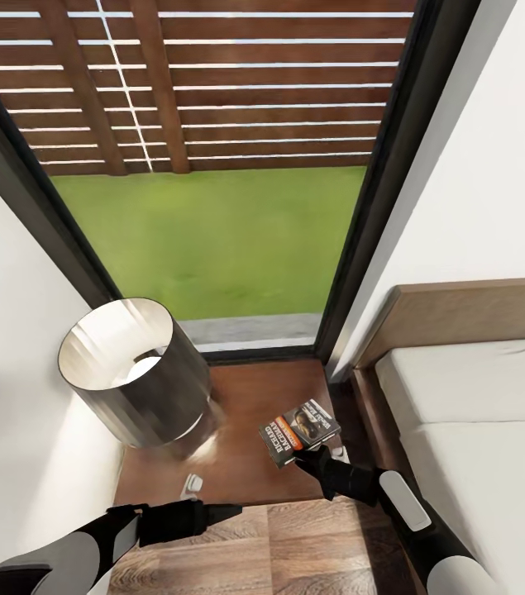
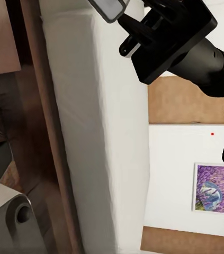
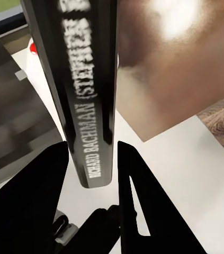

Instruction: In the bedroom, move the book from the bed onto either nightstand, and place the two sandals side by side next to the bed.

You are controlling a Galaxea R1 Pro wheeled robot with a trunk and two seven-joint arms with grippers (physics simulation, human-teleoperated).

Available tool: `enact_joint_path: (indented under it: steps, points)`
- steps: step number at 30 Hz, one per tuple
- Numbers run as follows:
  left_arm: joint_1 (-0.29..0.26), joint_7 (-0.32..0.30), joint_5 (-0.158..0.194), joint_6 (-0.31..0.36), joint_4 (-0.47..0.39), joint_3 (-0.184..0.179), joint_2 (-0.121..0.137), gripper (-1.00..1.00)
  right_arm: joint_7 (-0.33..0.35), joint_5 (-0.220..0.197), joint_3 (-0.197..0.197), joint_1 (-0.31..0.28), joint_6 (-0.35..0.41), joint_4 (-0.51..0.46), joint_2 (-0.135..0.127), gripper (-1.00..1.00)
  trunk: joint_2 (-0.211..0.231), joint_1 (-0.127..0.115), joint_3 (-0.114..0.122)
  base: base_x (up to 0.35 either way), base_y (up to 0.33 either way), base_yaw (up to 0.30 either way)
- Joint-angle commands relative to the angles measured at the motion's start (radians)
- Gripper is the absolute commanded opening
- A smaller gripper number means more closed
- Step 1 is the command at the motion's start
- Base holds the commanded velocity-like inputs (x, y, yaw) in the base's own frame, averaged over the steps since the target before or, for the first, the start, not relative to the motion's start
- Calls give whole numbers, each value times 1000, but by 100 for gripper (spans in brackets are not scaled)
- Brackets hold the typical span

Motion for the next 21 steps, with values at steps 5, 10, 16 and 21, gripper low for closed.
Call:
enact_joint_path:
  steps: [5, 10, 16, 21]
  points:
    - [0, -4, 1, 11, 0, 1, 0, 100, 7, 5, 2, 0, 1, 0, -1, -100, 0, 0, -1, 0, 0, 0]
    - [0, -4, 1, 10, 0, 1, -1, 100, 7, 5, 2, 0, 1, 0, -1, -100, 0, 0, -1, 0, 0, 0]
    - [0, -4, 1, 11, 0, 1, 0, 100, 7, 5, 2, 0, 1, 0, -1, -100, 0, 0, -1, 0, 0, 0]
    - [0, -4, 1, 11, 0, 1, -1, 100, 7, 5, 2, 0, 1, 0, -1, -100, -28, 15, -13, 0, 0, 0]
